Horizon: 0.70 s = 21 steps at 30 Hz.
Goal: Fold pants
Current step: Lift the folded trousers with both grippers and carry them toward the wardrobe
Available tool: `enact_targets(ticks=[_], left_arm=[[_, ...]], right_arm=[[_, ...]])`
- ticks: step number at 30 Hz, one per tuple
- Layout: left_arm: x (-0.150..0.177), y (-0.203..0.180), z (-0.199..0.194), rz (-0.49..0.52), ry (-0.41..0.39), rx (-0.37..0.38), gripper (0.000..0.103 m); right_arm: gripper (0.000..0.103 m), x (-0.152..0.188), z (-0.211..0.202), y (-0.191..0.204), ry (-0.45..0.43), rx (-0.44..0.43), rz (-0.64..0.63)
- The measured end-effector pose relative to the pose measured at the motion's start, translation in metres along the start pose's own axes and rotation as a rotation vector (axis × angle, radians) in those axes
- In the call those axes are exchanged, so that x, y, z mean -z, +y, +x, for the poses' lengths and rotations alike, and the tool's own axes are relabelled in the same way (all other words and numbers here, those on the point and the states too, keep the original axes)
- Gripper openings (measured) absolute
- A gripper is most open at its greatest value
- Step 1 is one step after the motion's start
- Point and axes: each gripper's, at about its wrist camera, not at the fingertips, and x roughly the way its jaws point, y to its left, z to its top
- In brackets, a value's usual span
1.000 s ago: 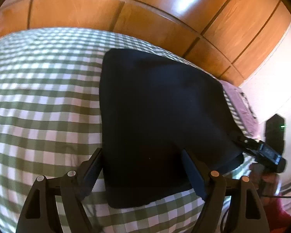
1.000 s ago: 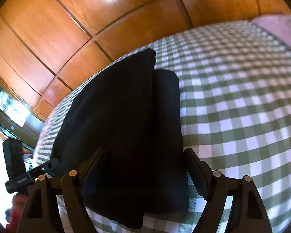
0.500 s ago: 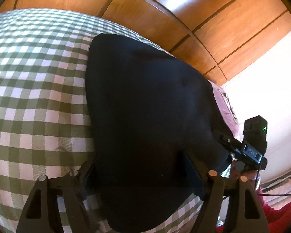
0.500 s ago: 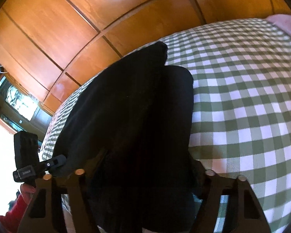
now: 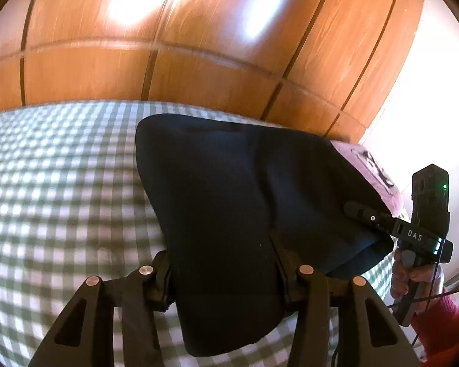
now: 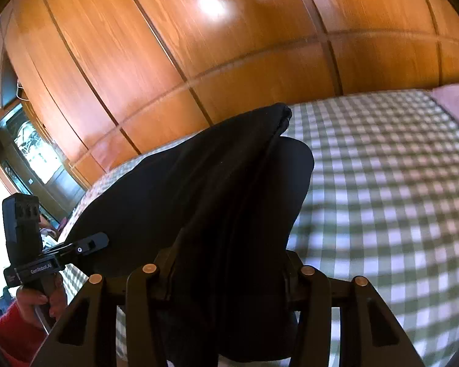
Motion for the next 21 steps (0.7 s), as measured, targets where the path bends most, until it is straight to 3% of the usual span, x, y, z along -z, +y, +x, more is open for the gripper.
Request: enact_targets(ticks=[11, 21], left_arm=[[-0.063, 0.011, 0.032, 0.053, -0.084, -0.048, 0.05], [-0.113, 0.031, 0.111, 0.032, -0.091, -0.128, 0.05]], right_arm=[[0.049, -0.074, 0.044, -0.006, -0.081, 0.035, -0.104], [0.049, -0.124, 0.116, -0.044, -0.064, 0.105, -0.125]])
